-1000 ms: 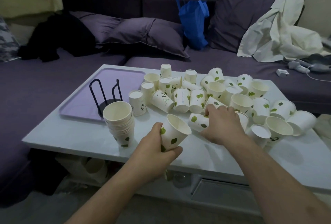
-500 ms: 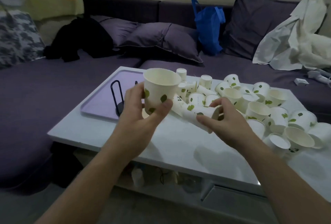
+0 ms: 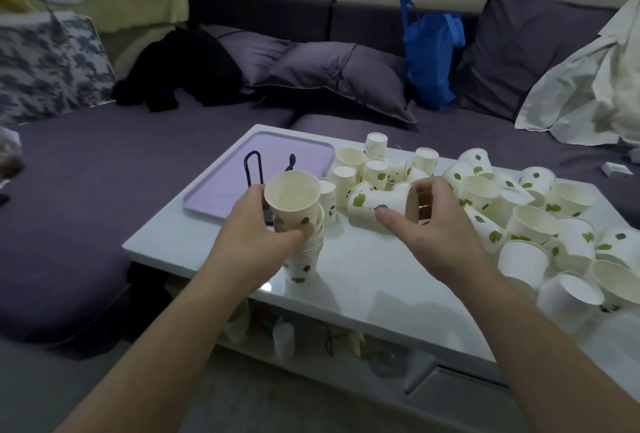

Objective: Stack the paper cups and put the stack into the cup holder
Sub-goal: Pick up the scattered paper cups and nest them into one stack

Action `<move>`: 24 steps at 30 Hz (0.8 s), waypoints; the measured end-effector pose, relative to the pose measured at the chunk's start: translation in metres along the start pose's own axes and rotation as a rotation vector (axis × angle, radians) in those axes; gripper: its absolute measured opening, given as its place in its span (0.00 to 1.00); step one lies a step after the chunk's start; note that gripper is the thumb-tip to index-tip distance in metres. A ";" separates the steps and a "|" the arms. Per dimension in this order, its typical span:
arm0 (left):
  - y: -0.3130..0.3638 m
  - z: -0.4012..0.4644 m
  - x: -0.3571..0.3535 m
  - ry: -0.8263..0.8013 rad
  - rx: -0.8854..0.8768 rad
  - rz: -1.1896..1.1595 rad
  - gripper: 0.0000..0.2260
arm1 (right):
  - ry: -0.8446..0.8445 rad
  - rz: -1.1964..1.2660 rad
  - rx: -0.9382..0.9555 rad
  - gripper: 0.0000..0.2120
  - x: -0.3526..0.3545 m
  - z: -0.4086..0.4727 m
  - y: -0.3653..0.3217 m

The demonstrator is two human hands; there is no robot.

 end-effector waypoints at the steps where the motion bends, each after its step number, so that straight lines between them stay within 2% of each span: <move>1: -0.003 0.002 0.000 -0.010 0.009 -0.002 0.29 | 0.002 0.019 0.016 0.24 -0.003 0.000 -0.005; 5: -0.011 0.006 0.000 -0.028 -0.007 -0.002 0.37 | 0.007 0.159 0.135 0.23 -0.016 0.003 -0.032; 9: -0.013 0.007 -0.002 -0.055 -0.010 0.010 0.35 | 0.029 0.209 0.312 0.20 -0.031 0.005 -0.064; 12: -0.013 0.005 -0.003 -0.065 -0.023 -0.023 0.31 | -0.024 0.079 0.393 0.26 -0.053 0.005 -0.072; 15: -0.013 0.004 -0.005 -0.077 -0.031 -0.021 0.30 | -0.145 -0.129 0.416 0.32 -0.079 0.003 -0.066; 19: -0.013 0.006 -0.008 -0.078 -0.040 -0.010 0.30 | -0.297 -0.397 0.396 0.33 -0.101 -0.001 -0.050; 24: -0.010 0.005 -0.013 -0.062 -0.060 0.015 0.29 | -0.446 -0.476 0.331 0.33 -0.112 -0.006 -0.034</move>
Point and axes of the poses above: each hand's wrist, its own z-axis towards the middle knuckle, its own x-axis out of the back of the hand, y = z × x, the point moved 5 cm from there along z, towards the middle knuckle, and after that the axes turned 9 degrees about z, right-handed, at the moved point
